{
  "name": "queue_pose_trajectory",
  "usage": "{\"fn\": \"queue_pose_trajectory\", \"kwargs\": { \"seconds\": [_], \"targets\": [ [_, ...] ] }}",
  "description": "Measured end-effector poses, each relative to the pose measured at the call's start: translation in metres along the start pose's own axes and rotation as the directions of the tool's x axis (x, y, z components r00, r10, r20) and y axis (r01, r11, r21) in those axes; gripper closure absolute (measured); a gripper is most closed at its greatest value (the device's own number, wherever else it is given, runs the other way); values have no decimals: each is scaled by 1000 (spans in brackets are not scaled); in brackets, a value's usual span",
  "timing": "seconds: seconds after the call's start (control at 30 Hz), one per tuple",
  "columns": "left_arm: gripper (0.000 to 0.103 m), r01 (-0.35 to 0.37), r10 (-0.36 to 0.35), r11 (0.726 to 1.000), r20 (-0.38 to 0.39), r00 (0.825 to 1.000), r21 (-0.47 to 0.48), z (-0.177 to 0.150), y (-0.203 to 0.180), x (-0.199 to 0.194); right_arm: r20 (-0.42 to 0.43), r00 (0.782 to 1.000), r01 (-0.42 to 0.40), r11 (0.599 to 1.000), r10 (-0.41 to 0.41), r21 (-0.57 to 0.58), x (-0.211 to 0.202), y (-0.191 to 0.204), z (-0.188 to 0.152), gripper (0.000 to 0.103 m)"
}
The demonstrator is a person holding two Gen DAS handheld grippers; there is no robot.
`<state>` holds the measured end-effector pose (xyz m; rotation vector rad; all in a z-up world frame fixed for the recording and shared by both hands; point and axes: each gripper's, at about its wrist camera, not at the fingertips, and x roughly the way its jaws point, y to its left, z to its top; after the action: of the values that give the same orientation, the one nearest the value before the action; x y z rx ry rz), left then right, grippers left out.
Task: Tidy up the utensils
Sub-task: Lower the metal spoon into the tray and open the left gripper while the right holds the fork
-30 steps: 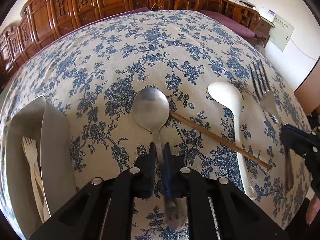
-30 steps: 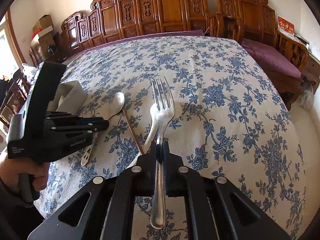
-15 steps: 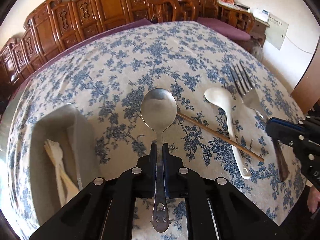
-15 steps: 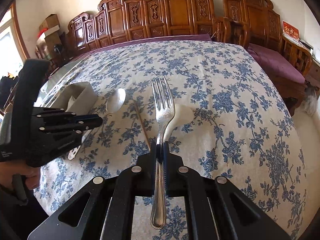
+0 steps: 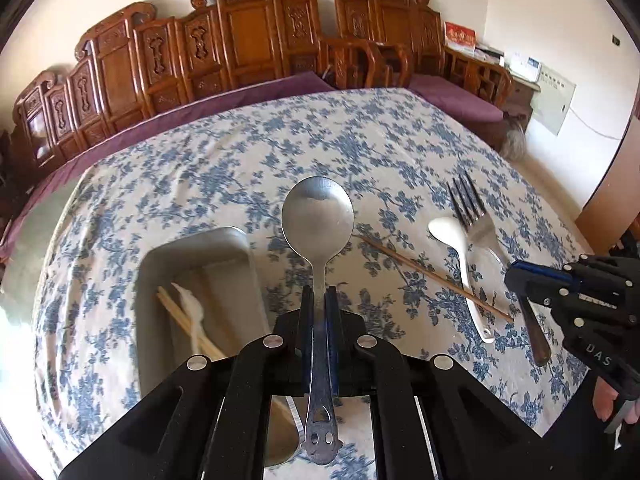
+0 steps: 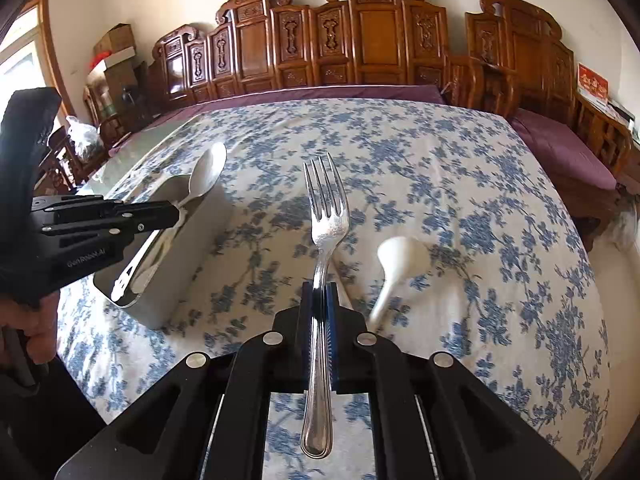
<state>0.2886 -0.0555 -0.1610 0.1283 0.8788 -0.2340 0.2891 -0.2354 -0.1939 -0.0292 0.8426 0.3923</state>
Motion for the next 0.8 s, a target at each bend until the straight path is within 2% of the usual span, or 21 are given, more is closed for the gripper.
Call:
{"fn": "queue_pose_trajectory", "kwargs": {
  "seconds": [0.23, 0.43, 0.63, 0.8],
  "targets": [
    [98, -6, 7, 999, 35, 999, -33, -4, 31, -18, 3, 1000, -24, 1000, 24, -20, 3, 25, 10, 95],
    [98, -23, 25, 998, 37, 999, -65, -14, 63, -19, -3, 999, -37, 998, 37, -44, 8, 43, 15, 95],
    [98, -23, 24, 990, 7, 1000, -140, -35, 96, 0, -19, 999, -47, 998, 46, -53, 17, 54, 16, 95],
    [98, -17, 14, 986, -20, 1000, -164, -43, 103, 18, -36, 998, -44, 997, 42, -69, 25, 59, 16, 95]
  ]
}}
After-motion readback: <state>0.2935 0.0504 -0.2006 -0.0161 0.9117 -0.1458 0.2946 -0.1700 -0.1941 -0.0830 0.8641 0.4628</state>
